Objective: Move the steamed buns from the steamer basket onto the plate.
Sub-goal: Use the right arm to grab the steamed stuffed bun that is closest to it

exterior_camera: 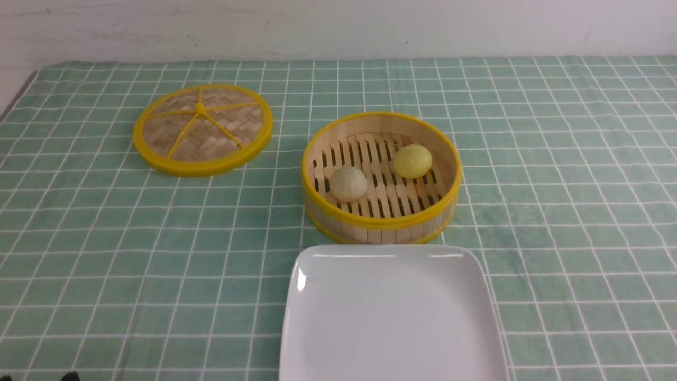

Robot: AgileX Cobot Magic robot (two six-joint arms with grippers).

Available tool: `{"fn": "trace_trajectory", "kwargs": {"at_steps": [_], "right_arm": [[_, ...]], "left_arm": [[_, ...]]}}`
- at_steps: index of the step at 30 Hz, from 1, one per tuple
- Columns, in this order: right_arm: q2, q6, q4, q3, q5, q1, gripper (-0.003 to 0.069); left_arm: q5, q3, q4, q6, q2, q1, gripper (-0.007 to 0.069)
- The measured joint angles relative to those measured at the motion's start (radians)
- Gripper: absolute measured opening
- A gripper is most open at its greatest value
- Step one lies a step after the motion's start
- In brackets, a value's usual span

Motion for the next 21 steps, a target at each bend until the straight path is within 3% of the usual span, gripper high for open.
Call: {"fn": "trace_trajectory", "kwargs": {"at_steps": [11, 15, 16, 17, 18, 19, 20, 21], "right_arm": [[-0.003, 0.001, 0.002, 0.0, 0.066, 0.0, 0.024], [-0.003, 0.001, 0.037, 0.0, 0.092, 0.0, 0.024], [-0.003, 0.001, 0.039, 0.0, 0.095, 0.0, 0.024], [-0.003, 0.001, 0.055, 0.0, 0.121, 0.0, 0.024], [-0.003, 0.001, 0.058, 0.0, 0.127, 0.0, 0.024], [-0.003, 0.001, 0.064, 0.0, 0.154, 0.0, 0.024], [-0.003, 0.001, 0.065, 0.0, 0.16, 0.0, 0.024], [-0.003, 0.001, 0.068, 0.0, 0.176, 0.0, 0.024]], "left_arm": [[-0.038, 0.007, -0.048, 0.0, 0.0, 0.0, 0.0512], [-0.128, 0.009, -0.265, 0.0, 0.0, 0.0, 0.0512], [-0.133, 0.009, -0.265, 0.0, 0.0, 0.0, 0.0512], [-0.172, 0.009, -0.397, 0.0, 0.0, 0.0, 0.0512], [-0.176, 0.009, -0.413, 0.0, 0.0, 0.0, 0.0512], [-0.211, 0.009, -0.567, 0.0, 0.0, 0.0, 0.0512], [-0.215, 0.009, -0.584, 0.0, 0.0, 0.0, 0.0512], [-0.243, 0.009, -0.7, 0.0, 0.0, 0.0, 0.0512]]}}
